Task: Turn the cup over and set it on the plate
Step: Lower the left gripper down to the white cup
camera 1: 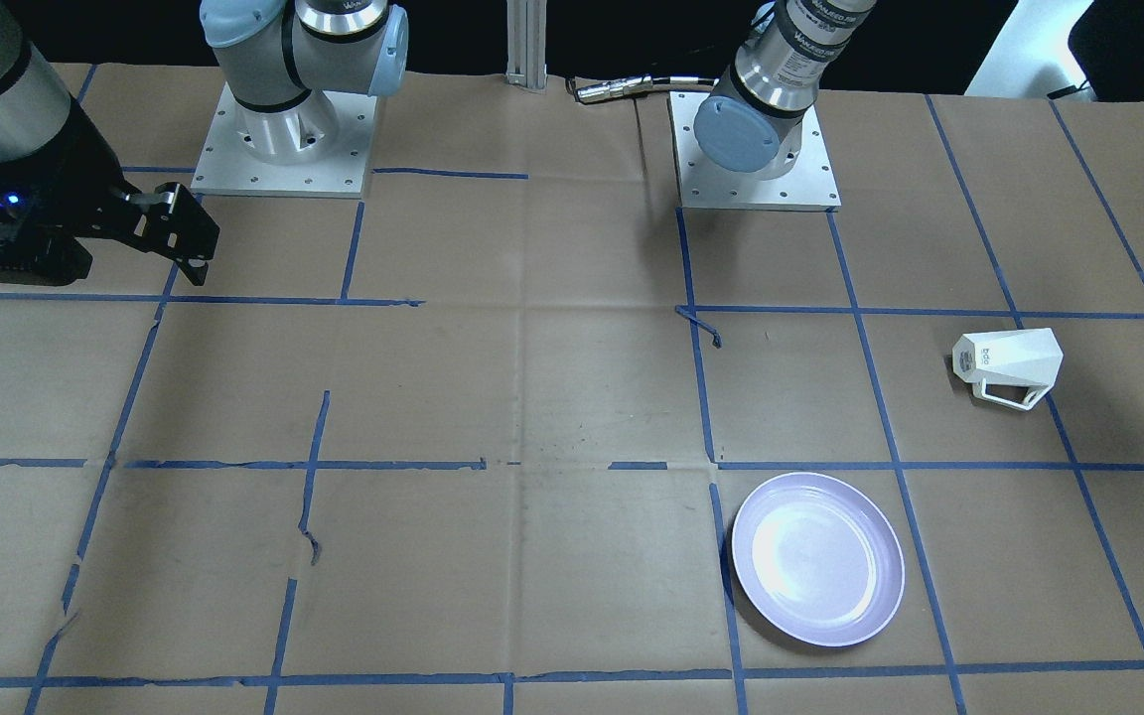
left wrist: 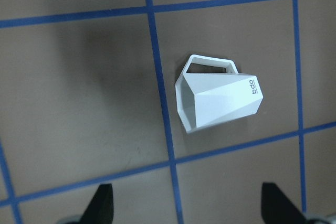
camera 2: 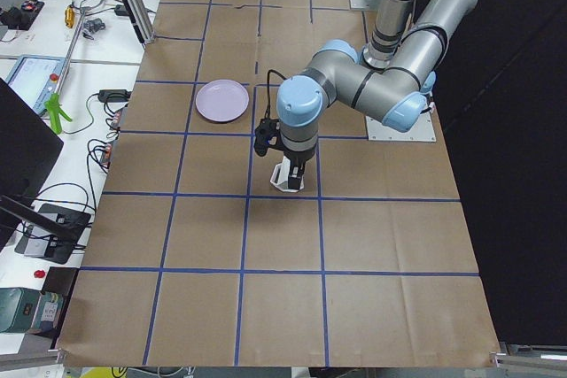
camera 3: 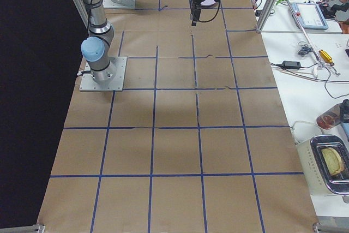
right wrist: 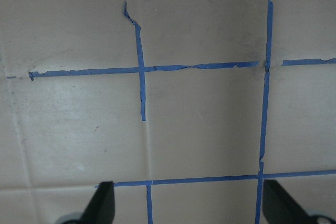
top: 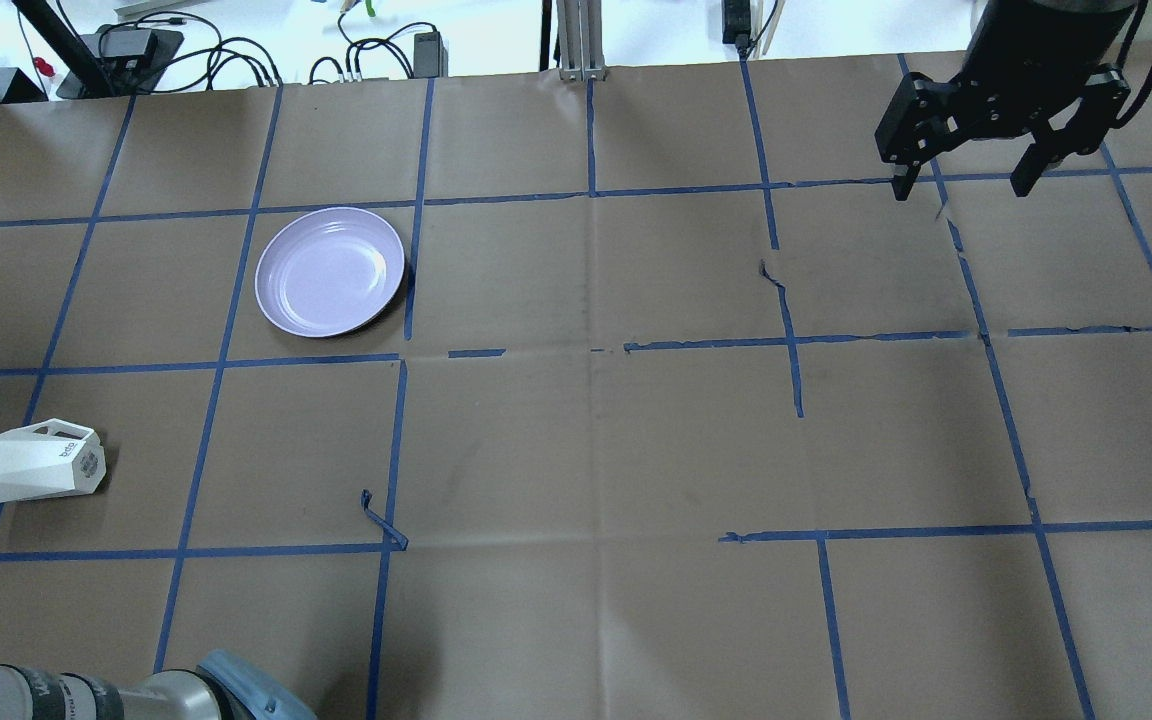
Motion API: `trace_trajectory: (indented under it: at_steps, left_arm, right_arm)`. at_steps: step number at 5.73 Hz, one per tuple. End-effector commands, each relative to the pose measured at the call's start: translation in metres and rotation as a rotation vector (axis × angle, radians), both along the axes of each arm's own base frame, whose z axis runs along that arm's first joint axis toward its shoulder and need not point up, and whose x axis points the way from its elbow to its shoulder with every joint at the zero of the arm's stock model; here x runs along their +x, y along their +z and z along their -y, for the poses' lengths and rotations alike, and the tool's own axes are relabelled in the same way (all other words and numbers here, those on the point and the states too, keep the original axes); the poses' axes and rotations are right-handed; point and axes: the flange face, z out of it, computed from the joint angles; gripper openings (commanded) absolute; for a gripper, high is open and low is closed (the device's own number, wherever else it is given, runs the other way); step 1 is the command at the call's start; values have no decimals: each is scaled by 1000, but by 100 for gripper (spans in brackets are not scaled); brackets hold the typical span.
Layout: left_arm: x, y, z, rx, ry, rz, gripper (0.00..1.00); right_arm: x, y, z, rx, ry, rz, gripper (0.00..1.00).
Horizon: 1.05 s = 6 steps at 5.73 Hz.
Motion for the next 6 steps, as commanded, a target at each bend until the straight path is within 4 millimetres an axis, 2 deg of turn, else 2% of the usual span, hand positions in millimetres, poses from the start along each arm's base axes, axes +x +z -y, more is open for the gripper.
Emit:
trace_trajectory:
  at_steps: [1, 3, 4, 6]
  left_arm:
    - [39, -83, -14, -72, 164, -328, 99]
    - [29, -153, -12, -88, 168, -614, 99]
    - [25, -178, -13, -98, 144, -695, 99]
    - [25, -211, -13, -118, 129, -762, 99]
  right_arm:
    - [0, 0, 0, 1, 0, 0, 100]
    - [-1, 0, 0, 1, -2, 0, 100]
    - [0, 0, 0, 0, 0, 0, 100]
    - [0, 0, 0, 1, 0, 0, 100]
